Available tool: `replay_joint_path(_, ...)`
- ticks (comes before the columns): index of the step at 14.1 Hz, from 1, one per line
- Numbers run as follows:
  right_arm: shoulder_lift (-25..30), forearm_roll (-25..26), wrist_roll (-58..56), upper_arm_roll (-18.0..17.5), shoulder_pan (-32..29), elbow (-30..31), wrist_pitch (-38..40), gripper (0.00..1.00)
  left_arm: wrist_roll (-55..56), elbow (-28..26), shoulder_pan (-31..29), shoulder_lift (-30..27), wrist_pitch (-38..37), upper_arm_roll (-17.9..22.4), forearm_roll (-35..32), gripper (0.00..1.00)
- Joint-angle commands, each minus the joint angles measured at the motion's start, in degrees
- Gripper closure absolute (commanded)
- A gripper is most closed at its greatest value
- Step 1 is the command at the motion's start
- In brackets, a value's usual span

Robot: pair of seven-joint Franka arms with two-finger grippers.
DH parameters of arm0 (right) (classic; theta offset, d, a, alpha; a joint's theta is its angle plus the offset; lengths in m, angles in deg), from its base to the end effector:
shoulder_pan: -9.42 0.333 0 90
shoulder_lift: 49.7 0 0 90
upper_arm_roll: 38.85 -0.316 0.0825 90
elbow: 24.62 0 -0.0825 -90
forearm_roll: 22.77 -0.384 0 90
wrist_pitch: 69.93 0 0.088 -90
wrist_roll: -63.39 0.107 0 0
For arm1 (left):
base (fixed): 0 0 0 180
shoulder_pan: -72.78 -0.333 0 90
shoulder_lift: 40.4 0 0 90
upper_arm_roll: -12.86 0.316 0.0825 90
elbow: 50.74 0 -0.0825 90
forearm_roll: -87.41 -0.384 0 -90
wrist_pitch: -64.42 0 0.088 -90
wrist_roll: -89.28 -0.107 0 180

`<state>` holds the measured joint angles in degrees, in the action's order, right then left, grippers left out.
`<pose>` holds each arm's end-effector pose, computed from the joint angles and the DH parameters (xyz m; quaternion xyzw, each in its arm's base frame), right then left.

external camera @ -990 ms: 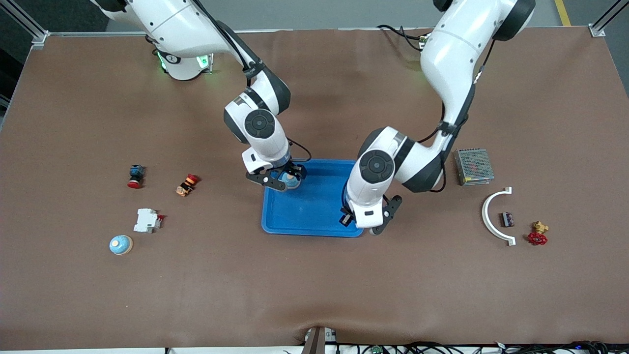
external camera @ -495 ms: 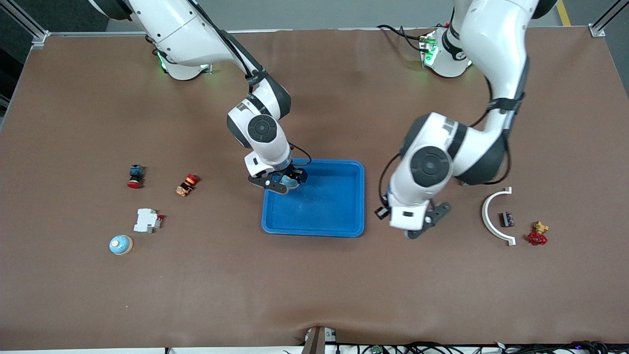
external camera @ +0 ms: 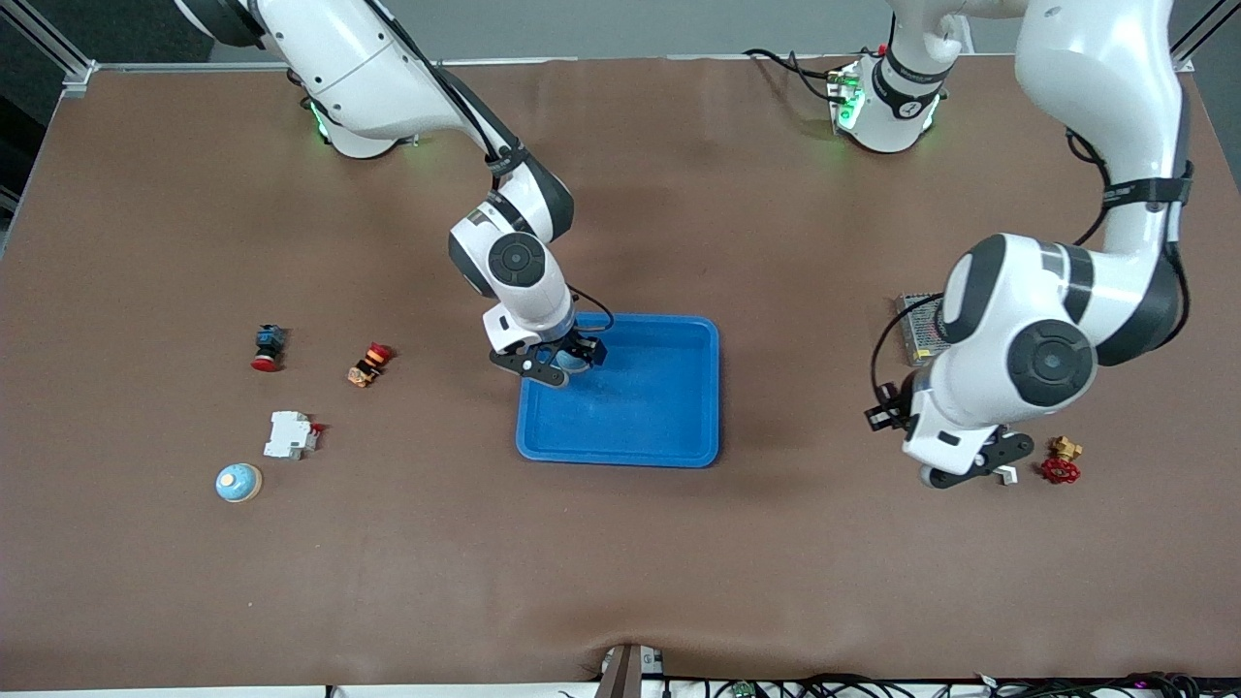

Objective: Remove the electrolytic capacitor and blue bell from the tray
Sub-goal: 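Place the capacitor beside the first with the left gripper while the right gripper lifts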

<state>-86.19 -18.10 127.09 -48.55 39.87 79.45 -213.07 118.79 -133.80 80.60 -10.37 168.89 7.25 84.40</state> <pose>0.5058 0.4173 0.1961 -0.9811 0.1899 0.0020 0.0370 0.6707 -0.1445 0.3729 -0.9880 -0.1358 0.0687 0.0270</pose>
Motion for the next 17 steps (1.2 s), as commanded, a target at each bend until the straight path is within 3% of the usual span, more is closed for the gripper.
replay_joint_path(1, -0.6, 1.3, 2.4, 0.7, 1.5, -1.2, 0.1, 0.00, -7.6, -2.5, -2.0, -0.1, 2.2, -0.1, -0.5, 1.00)
replay_joint_path(5, -1.2, 1.4, 2.5, 0.8, 2.1, -1.4, 0.1, 0.00, -15.0, -3.2, -6.1, 3.2, 5.6, -0.1, -2.5, 1.00)
replay_joint_path(7, -1.6, 1.4, 2.6, 1.5, 2.7, -1.8, 0.1, 0.00, -16.7, -7.1, -8.3, 3.8, 12.4, -0.1, -3.3, 1.00)
replay_joint_path(10, -2.2, 1.4, 2.9, 2.0, 3.2, -2.3, 0.1, 0.00, -16.6, -9.6, -8.7, 6.5, 20.0, -0.1, -4.4, 1.00)
replay_joint_path(14, -2.2, 1.5, 3.0, 2.0, 3.0, -2.5, 0.0, 0.00, -15.6, -9.8, -8.4, 9.3, 23.3, -0.1, -4.5, 1.00)
replay_joint_path(15, -2.2, 1.6, 3.0, 2.0, 3.0, -2.5, 0.0, 0.21, -15.6, -10.4, -8.4, 9.3, 23.5, 0.1, -4.5, 1.00)
replay_joint_path(17, -2.2, 1.5, 2.9, 1.9, 2.9, -2.5, 0.1, 0.85, -15.7, -12.6, -8.6, 9.3, 25.3, 0.2, -4.5, 1.00)
